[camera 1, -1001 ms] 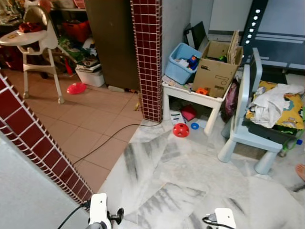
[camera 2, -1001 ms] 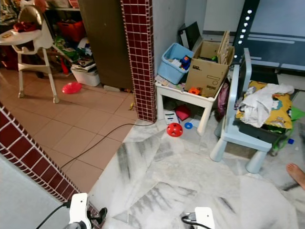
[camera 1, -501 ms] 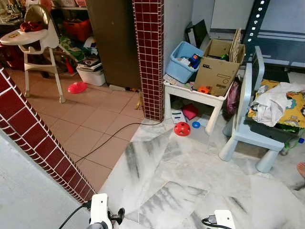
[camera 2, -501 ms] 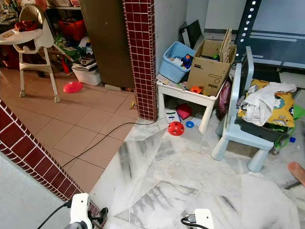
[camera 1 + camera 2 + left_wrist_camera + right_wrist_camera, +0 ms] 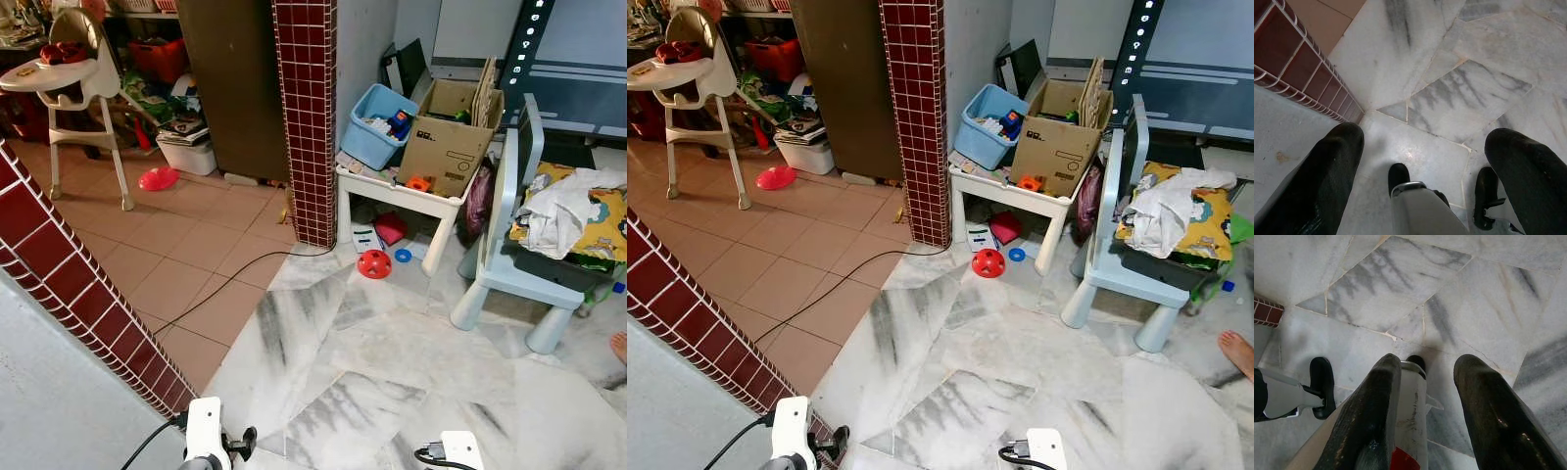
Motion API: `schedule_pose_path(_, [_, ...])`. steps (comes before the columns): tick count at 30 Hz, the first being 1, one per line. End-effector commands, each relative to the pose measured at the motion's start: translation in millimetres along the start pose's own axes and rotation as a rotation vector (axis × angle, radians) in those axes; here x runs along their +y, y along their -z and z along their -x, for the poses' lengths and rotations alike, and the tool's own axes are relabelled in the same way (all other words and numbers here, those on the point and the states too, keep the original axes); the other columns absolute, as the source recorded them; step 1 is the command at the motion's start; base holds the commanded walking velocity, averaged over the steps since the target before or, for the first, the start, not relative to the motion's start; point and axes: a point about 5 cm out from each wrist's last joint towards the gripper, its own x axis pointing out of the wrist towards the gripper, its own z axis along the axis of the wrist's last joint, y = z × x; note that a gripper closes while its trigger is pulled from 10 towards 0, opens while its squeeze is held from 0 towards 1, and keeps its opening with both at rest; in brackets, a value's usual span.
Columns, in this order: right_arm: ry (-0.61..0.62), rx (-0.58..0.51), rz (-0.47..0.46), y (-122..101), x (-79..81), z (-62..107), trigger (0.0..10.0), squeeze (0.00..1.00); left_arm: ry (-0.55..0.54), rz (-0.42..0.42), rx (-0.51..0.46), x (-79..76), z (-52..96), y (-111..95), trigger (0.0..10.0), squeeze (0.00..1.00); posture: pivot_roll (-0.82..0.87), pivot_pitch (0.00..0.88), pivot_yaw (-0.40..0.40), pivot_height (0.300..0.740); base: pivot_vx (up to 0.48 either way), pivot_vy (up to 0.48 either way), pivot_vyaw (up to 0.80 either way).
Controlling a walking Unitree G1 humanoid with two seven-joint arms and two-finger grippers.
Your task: Hang keys on a hook
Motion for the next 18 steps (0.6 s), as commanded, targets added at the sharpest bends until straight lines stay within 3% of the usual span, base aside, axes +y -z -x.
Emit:
schedule_pose_path(1, [-0.005, 0.005, -0.004, -0.8, 0.9, -0.4, 10.0, 0.0, -0.007, 0.003, 0.001, 2.9, 0.4, -0.5, 10.0, 0.0, -0.04, 0.0, 0.04, 0.721, 0.0, 0.0, 0.0])
schedule_pose_path(18, [0.007, -0.017, -0.021, -5.3, 0.3, -1.2, 10.0, 0.0, -0.008, 0.0, -0.008, 3.3, -0.3, -3.7, 10.0, 0.0, -0.03, 0.0, 0.042, 0.721, 0.0, 0.0, 0.0])
